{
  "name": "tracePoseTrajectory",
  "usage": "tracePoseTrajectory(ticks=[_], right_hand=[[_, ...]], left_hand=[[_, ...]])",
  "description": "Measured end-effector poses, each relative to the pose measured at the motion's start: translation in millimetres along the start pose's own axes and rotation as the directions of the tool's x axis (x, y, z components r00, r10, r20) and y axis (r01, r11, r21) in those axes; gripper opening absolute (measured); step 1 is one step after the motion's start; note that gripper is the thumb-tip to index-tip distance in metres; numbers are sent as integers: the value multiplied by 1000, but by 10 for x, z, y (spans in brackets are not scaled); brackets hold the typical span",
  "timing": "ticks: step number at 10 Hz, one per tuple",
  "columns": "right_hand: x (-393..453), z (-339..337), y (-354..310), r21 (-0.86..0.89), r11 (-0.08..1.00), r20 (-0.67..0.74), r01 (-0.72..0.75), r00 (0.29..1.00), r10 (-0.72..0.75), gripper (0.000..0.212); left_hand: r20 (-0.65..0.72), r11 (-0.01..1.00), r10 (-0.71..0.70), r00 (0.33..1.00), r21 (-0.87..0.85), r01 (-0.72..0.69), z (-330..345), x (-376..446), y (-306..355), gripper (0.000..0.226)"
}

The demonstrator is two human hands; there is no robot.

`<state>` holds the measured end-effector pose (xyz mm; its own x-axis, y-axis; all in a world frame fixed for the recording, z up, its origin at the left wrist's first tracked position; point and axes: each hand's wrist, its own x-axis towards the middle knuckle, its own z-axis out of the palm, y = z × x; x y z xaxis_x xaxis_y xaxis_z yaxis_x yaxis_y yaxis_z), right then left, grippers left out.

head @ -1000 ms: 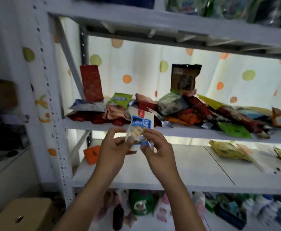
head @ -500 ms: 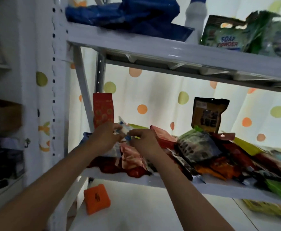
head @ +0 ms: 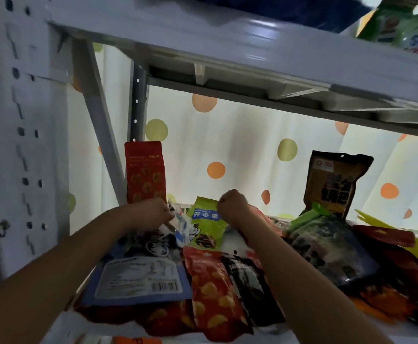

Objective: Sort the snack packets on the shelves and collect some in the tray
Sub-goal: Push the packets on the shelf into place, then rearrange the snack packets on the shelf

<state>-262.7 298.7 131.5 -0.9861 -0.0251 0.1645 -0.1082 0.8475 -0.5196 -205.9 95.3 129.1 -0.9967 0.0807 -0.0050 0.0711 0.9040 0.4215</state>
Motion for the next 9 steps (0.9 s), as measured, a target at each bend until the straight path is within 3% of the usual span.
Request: tracePoseTrajectory(ticks=[1,2,3,4,5,6,7,8,9], right_hand=[[94,-85,177,-139,990,-38,-27,999,22,16],[223,-98,293,-218,976,-25,1,1000,-7,23],[305,-119,319,-312,950,100,32,995,-1,10],[346,-111,350,-451,889,233,81,972,30,23],[363,-38,390,-528,838,229,139,973,-17,27],[398,14,448,-478,860,241,179,968,-67,32],[378,19,503,-529,818,228,225,966,-118,42],[298,-10,480,-561,787,259,257,957,-128,36],[243,-66,442,-512,826,246,235,962,-121,31]], left_hand=[[55,997,-40,998,68,36,-66,115,3,34],[18,989,-48,999,144,45,-48,193,114,39],[6,989,58,998,139,-59,66,286,331,34],[75,960,240,968,130,-248,279,333,602,33],[166,889,294,941,315,-333,560,414,729,41],[323,813,200,925,472,-340,745,450,737,39],[318,826,116,941,496,-269,742,422,725,41],[284,834,80,956,506,-220,696,412,710,46],[298,845,58,953,494,-206,685,370,716,49]])
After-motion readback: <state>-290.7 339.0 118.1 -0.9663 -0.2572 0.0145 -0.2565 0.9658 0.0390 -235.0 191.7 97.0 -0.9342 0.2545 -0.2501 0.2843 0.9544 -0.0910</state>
